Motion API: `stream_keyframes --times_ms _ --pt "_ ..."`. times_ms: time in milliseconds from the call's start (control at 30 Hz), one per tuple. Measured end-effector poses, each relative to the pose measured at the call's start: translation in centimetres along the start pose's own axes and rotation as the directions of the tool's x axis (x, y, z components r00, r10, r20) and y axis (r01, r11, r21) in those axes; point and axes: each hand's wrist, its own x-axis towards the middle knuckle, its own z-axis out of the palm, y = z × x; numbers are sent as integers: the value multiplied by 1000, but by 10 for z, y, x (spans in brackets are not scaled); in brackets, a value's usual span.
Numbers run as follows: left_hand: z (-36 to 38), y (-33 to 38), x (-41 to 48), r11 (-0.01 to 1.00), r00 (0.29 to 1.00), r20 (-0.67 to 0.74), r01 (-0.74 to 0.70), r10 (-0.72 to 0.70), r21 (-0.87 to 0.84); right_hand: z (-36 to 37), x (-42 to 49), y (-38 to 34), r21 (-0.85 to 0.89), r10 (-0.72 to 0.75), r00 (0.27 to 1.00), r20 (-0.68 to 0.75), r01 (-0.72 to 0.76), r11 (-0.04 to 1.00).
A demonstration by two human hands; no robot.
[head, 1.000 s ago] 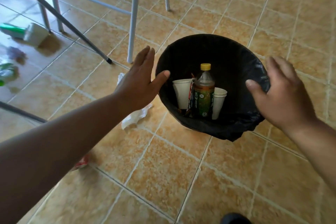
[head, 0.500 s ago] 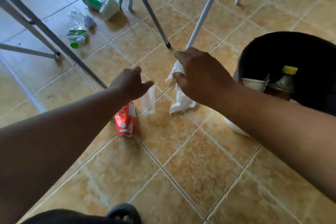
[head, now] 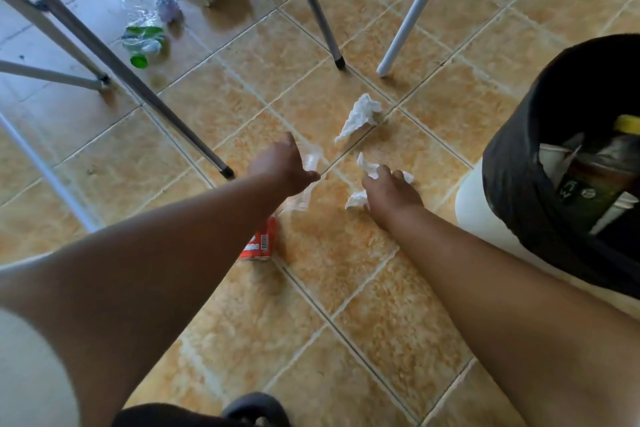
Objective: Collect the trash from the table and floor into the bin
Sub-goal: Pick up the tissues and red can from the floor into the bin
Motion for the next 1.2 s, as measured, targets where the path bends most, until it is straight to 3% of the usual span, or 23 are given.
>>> stream_keyframes --times_ms 167,333,567,667,767,867,1000,1200 --pt "8 -2 3 1000 1000 1 -21 21 17 -3 -11 3 -22 -60 995 -85 58 998" --pt "-12 9 1 988 997 -64 -41 32 -150 -55 -33 -8 47 -158 947 -281 178 983" --pt "-67 57 -30 920 950 -299 -193 88 -342 -170 -95 4 -34 -364 734 -574 422 906" --pt "-98 91 -50 874 894 -427 -310 134 -375 -214 -124 53 23 -327 693 -643 444 896" --pt "-121 128 -77 795 834 -518 -440 190 -417 -237 -157 112 80 -204 670 -714 368 926" --pt "-134 169 -113 713 804 -516 -546 297 -440 -228 -189 164 130 -82 690 -719 249 960" --pt "-121 214 -145 672 757 -438 -643 485 -366 -194 -214 208 265 102 772 -628 89 960" --pt "-78 238 -151 707 743 -271 -668 612 -232 -160 -227 224 318 184 871 -456 -33 947"
